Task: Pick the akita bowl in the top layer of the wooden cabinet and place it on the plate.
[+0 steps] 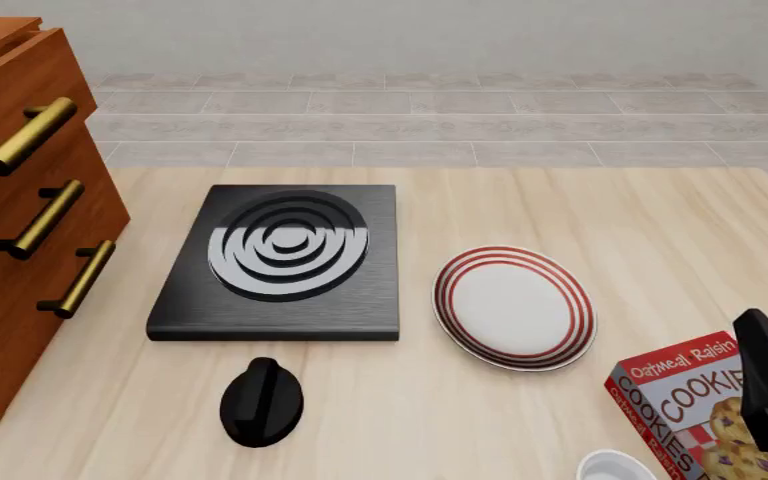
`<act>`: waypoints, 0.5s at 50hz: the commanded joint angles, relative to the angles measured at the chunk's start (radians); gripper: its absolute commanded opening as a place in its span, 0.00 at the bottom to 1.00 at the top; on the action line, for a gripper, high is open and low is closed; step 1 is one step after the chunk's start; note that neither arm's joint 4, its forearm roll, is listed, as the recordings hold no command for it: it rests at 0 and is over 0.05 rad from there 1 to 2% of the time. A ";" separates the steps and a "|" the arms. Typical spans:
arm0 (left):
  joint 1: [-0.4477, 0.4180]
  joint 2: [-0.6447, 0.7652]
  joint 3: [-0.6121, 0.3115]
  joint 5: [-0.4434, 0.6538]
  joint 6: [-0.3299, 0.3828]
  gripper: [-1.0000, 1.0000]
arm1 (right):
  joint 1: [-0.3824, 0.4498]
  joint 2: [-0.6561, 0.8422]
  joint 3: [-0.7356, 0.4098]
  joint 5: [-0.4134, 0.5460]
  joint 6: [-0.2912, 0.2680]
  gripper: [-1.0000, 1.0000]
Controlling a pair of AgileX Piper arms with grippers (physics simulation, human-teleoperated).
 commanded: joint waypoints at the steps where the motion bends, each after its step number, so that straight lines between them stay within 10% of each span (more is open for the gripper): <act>1: 0.015 -0.002 0.031 -0.011 0.003 1.00 | 0.000 0.000 0.000 0.000 0.002 1.00; 25: -0.058 -0.005 0.059 -0.006 -0.063 1.00 | 0.000 0.000 0.001 -0.004 -0.002 1.00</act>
